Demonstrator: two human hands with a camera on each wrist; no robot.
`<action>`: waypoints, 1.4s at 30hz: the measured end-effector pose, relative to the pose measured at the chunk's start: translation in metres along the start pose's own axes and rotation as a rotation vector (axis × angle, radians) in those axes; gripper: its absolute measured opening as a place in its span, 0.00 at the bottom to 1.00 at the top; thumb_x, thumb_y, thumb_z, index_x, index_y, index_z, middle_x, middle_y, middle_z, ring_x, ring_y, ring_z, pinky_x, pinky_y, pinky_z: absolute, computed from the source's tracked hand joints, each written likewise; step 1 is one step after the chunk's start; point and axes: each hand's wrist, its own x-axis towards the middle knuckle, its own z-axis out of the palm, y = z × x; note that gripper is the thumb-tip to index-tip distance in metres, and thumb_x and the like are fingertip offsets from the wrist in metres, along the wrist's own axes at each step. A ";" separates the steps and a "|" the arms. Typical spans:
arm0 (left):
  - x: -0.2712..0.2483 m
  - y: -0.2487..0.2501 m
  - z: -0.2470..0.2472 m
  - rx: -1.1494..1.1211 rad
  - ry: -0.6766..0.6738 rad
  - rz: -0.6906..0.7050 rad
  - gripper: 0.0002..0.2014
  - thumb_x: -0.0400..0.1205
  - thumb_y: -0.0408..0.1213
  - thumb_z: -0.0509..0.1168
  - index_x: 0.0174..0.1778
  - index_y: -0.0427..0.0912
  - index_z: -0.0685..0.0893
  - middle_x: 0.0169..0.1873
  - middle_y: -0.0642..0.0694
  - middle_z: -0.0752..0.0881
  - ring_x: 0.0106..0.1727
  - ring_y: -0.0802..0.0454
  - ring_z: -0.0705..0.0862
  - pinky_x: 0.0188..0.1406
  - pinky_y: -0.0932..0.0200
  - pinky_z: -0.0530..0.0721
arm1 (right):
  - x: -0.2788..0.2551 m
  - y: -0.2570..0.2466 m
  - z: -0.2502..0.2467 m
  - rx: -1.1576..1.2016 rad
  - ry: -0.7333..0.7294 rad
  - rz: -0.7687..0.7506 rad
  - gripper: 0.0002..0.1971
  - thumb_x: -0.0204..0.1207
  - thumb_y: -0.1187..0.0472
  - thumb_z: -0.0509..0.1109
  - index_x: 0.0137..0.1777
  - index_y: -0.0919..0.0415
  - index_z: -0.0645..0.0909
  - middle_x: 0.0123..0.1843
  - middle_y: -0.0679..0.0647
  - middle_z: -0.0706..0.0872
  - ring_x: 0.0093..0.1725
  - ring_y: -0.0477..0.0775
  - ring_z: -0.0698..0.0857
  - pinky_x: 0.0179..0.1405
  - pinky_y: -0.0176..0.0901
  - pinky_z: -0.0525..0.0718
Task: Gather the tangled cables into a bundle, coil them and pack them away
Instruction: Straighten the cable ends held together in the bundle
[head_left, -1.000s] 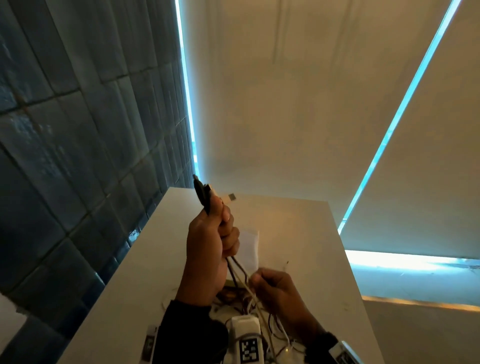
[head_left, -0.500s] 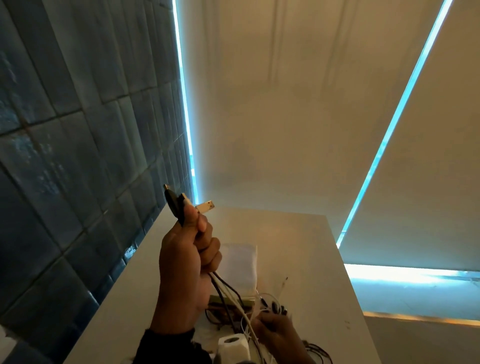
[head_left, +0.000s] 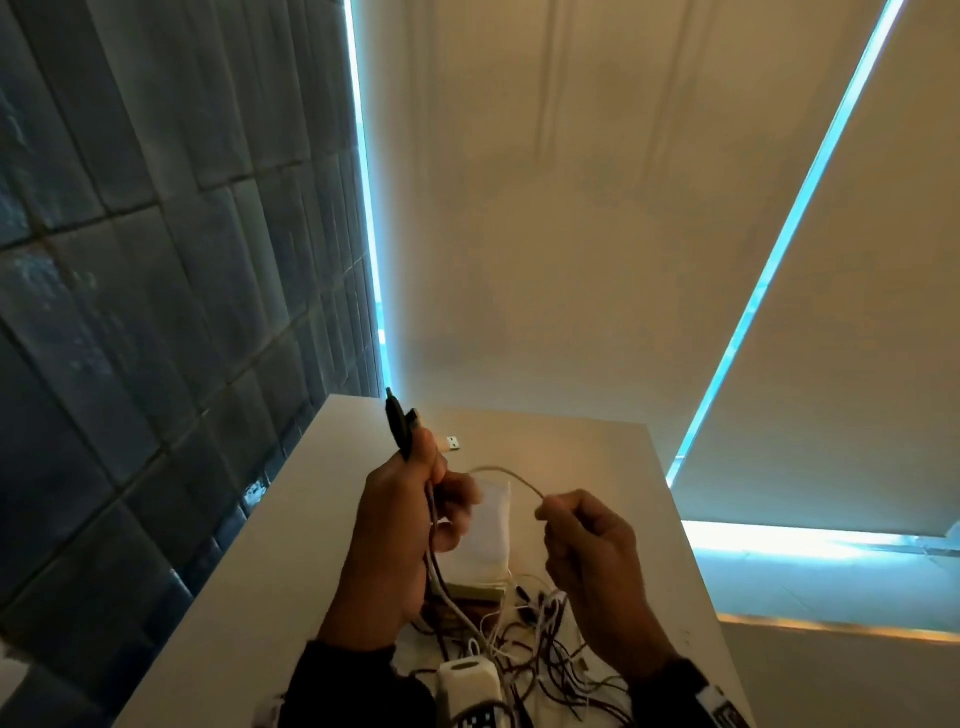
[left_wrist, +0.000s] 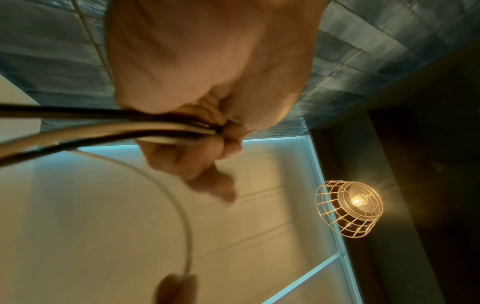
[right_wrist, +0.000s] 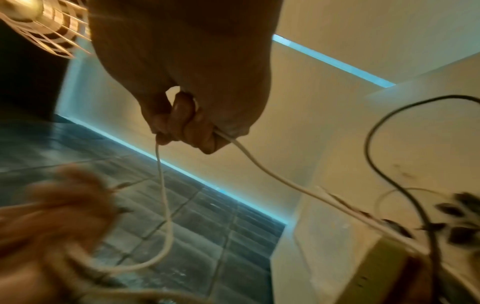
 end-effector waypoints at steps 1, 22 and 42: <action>0.000 -0.002 0.003 0.027 -0.017 -0.023 0.20 0.87 0.50 0.51 0.35 0.41 0.72 0.34 0.38 0.90 0.27 0.46 0.84 0.22 0.59 0.78 | -0.003 -0.009 0.007 0.021 -0.065 -0.030 0.14 0.75 0.56 0.72 0.40 0.69 0.80 0.24 0.58 0.65 0.21 0.50 0.59 0.20 0.40 0.58; -0.004 0.025 -0.015 -0.470 -0.121 0.104 0.21 0.83 0.49 0.53 0.24 0.46 0.72 0.16 0.54 0.62 0.15 0.61 0.57 0.14 0.65 0.54 | -0.010 0.104 -0.023 -0.573 -0.184 0.059 0.12 0.76 0.55 0.65 0.32 0.54 0.82 0.30 0.51 0.80 0.33 0.43 0.77 0.37 0.43 0.75; 0.013 -0.006 -0.003 -0.132 0.033 -0.099 0.22 0.88 0.50 0.49 0.31 0.40 0.69 0.42 0.31 0.91 0.41 0.39 0.91 0.35 0.52 0.90 | -0.004 -0.014 0.031 -0.074 -0.129 -0.292 0.12 0.76 0.54 0.69 0.42 0.64 0.83 0.26 0.52 0.74 0.23 0.45 0.68 0.21 0.34 0.68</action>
